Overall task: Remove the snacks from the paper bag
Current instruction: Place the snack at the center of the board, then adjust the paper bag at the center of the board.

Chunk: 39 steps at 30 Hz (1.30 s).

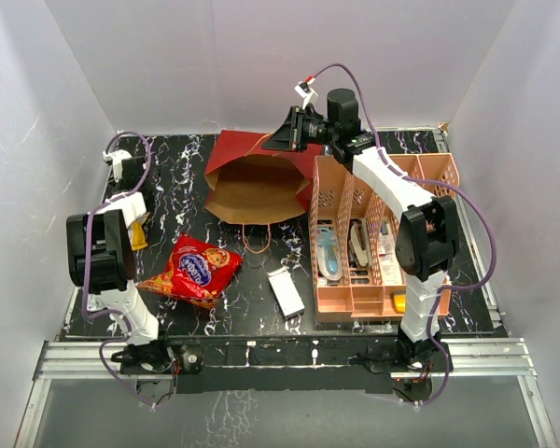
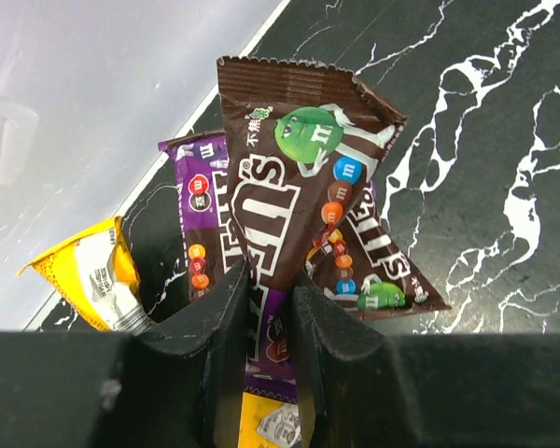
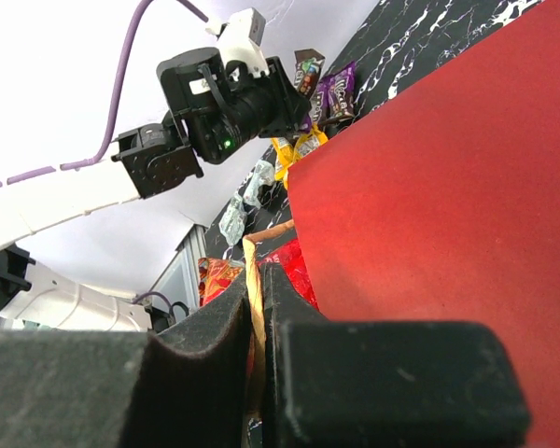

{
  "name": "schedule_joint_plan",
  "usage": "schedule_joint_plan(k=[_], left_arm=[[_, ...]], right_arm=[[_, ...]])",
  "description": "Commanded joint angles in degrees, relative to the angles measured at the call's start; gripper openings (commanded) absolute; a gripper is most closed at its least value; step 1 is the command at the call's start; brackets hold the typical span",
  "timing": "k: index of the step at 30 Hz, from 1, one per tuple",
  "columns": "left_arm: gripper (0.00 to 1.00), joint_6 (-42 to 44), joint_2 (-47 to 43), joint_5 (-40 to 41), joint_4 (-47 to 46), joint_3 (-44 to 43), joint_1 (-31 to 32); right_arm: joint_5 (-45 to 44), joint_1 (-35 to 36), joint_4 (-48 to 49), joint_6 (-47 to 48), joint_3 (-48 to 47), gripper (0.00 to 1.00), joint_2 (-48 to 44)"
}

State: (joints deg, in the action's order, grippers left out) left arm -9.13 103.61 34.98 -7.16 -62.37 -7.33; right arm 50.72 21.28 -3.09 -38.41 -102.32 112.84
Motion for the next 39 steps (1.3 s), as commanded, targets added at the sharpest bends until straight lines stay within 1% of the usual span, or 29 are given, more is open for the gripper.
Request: schedule_joint_plan(k=[1,4,8,10,12,15,18,22,24,27,31,33,35,37,39], left_arm=[[0.23,-1.69,1.13,0.67,2.47,-3.81,-0.58],[0.25,-2.06,1.64,2.38,2.54,-3.34,-0.62],[0.35,-2.56,1.43,3.58,2.45,-3.17,-0.67],[0.37,-3.18,0.70,3.40,3.35,-3.37,-0.68],[0.41,-4.08,-1.05,1.59,4.75,-3.58,-0.67],[0.48,-7.67,-5.78,-3.99,7.87,-4.23,-0.53],[0.54,-10.57,-12.20,-11.12,7.64,-3.02,0.11],[0.59,-15.81,-19.53,-20.57,7.96,-1.18,2.41],[0.61,-17.94,-22.37,-26.73,7.75,0.47,4.04],[0.62,-19.02,-26.31,-33.09,8.49,3.64,7.14],[0.62,-20.33,-34.32,-37.32,13.52,8.88,8.37],[0.62,-22.12,-38.49,-39.98,14.57,12.17,8.69],[0.62,-24.79,-41.94,-44.95,13.41,16.31,9.54],[0.62,-26.99,-44.48,-50.61,8.59,20.38,11.01],[0.62,-29.33,-46.13,-53.82,3.22,23.95,12.73]], right_arm=[[-0.19,0.26,0.98,0.88,-2.65,0.08,-3.40],[-0.22,0.38,0.97,0.88,-2.43,0.08,-3.49],[-0.19,0.47,0.98,1.02,-2.07,0.08,-3.59],[-0.18,0.49,0.91,0.99,-1.86,0.08,-3.67],[-0.22,0.60,0.94,1.05,-1.68,0.08,-3.69],[-0.23,0.66,1.07,1.14,-1.43,0.08,-3.68],[-0.19,0.65,1.28,1.10,-1.14,0.08,-3.44],[-0.30,0.74,1.78,0.80,-1.51,0.08,-3.19],[-0.62,0.65,1.69,0.86,-2.27,0.08,-3.07],[-1.21,0.68,1.62,0.89,-3.07,0.08,-2.90],[-2.06,0.61,1.24,1.15,-3.95,0.08,-3.06],[-2.66,0.67,1.28,1.23,-4.25,0.08,-3.15],[-3.01,0.63,1.68,0.97,-4.32,0.08,-3.13],[-3.08,0.67,3.49,-0.21,-3.55,0.08,-3.36],[-3.12,0.63,6.63,-2.07,-1.92,0.08,-4.04]])
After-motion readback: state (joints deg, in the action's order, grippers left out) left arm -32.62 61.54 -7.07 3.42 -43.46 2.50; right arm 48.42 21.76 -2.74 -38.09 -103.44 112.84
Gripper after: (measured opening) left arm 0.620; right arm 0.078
